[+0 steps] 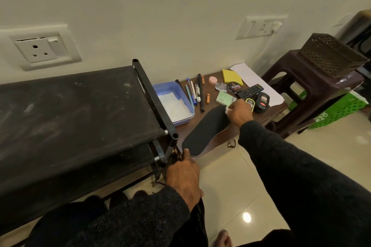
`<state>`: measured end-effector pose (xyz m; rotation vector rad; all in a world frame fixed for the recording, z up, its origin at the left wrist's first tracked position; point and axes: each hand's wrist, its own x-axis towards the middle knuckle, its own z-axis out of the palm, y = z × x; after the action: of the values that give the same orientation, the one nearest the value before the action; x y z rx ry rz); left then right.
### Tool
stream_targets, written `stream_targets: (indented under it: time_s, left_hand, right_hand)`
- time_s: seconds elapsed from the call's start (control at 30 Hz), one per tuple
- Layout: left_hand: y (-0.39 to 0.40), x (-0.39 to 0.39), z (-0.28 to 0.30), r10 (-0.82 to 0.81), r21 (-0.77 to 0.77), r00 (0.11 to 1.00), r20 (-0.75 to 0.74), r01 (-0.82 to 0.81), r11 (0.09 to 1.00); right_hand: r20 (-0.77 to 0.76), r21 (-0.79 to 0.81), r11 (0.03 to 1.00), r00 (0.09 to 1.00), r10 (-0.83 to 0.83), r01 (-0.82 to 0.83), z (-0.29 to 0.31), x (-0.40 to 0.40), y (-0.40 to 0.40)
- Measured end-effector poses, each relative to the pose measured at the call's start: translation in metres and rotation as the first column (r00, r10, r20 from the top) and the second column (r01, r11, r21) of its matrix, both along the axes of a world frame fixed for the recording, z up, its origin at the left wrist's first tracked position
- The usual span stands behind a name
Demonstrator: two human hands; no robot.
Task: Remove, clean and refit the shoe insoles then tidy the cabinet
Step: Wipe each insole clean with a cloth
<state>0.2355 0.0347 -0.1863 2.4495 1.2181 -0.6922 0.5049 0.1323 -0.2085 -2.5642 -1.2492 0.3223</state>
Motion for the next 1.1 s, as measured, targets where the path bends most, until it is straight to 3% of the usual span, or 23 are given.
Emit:
stream_targets:
  time_s: [0.13,0.37,0.6,0.87,1.1]
  left_hand:
    - [-0.001,0.001,-0.002,0.013,0.007,0.999,0.034,-0.013,1.0]
    - [-0.003,0.001,-0.004,0.039,0.027,0.998,0.056,-0.04,0.999]
    - [-0.003,0.002,0.001,0.049,-0.021,0.998,0.028,-0.048,0.999]
    - [-0.005,-0.011,-0.012,0.032,-0.051,0.994,0.102,-0.027,0.998]
    - [-0.016,-0.023,-0.034,0.114,-0.122,0.973,0.2,-0.091,0.988]
  right_hand:
    - [0.083,-0.042,0.999,0.997,-0.001,0.004,-0.01,0.003,0.017]
    - [0.069,-0.065,0.99,0.989,0.132,-0.127,-0.012,-0.008,0.032]
    - [0.023,-0.096,0.949,0.952,0.304,-0.301,-0.01,-0.058,-0.001]
    - [0.029,-0.137,0.861,0.867,0.497,-0.489,-0.009,-0.117,-0.042]
    - [0.002,-0.09,0.839,0.842,0.539,-0.537,-0.013,-0.142,-0.059]
